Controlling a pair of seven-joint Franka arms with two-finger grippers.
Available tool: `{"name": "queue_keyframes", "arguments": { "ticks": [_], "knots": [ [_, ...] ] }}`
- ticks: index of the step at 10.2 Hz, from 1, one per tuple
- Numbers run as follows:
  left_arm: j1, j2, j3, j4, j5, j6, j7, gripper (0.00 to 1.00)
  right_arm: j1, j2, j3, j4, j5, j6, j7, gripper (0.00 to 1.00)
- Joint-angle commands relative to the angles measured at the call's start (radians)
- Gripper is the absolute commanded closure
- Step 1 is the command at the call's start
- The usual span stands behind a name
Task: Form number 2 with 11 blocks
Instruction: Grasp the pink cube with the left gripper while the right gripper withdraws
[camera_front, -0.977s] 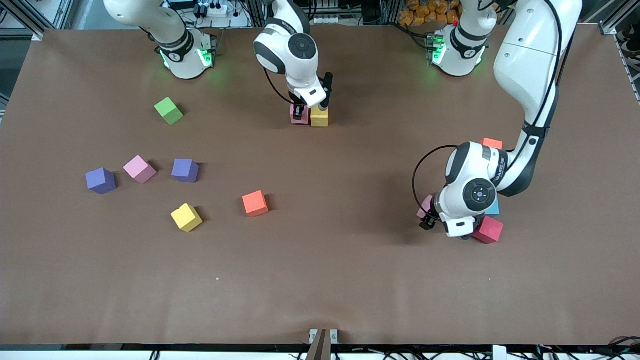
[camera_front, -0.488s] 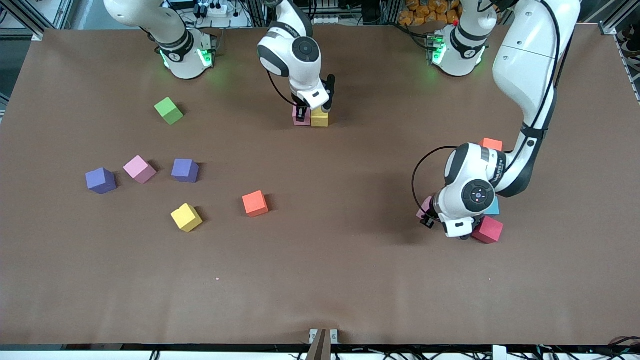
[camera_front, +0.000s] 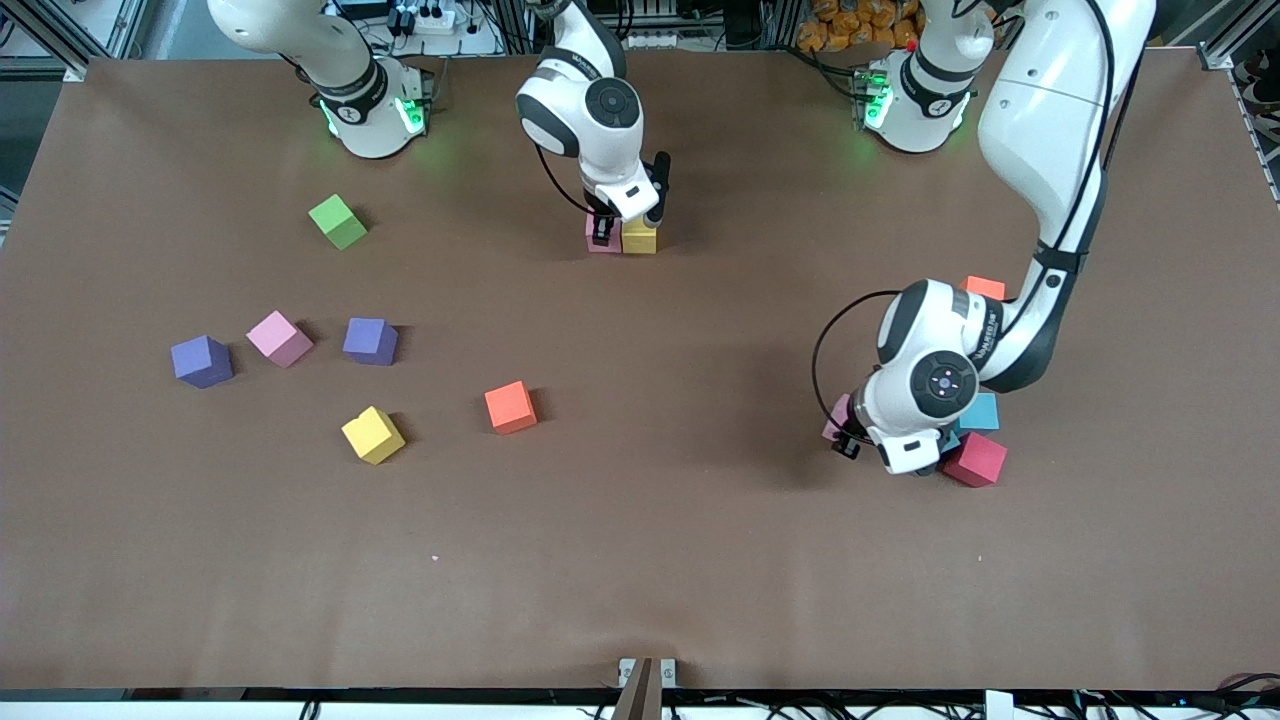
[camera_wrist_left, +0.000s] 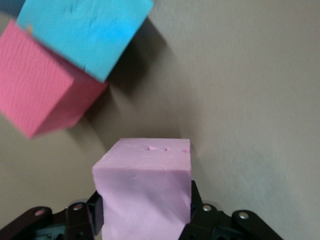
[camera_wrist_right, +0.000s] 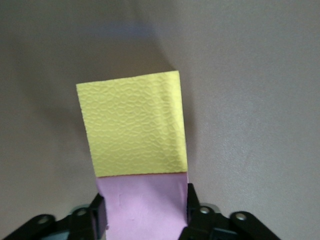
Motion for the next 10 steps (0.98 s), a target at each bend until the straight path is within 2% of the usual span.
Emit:
{"name": "queue_keyframes", "arguments": {
  "ticks": [1, 3, 6, 8, 10],
  "knots": [
    [-0.007, -0.070, -0.045, -0.014, -0.022, -0.085, -0.128, 0.73, 0.015, -0.003, -0.008, 0.018, -0.011, -0.009, 0.006, 0.00],
    [-0.004, -0.090, -0.116, -0.034, -0.022, -0.105, -0.321, 0.73, 0.015, -0.052, -0.008, 0.017, -0.011, -0.052, 0.006, 0.00],
    [0.036, -0.121, -0.222, -0.085, -0.022, -0.105, -0.530, 0.73, -0.005, -0.202, -0.016, 0.007, -0.010, -0.181, 0.015, 0.00],
    [0.079, -0.138, -0.308, -0.135, -0.022, -0.093, -0.623, 0.73, -0.123, -0.285, -0.017, 0.011, -0.010, -0.256, 0.016, 0.00],
    [0.093, -0.165, -0.380, -0.215, -0.022, -0.035, -0.710, 0.76, -0.290, -0.295, -0.017, 0.035, -0.008, -0.278, 0.045, 0.00]
  ]
}}
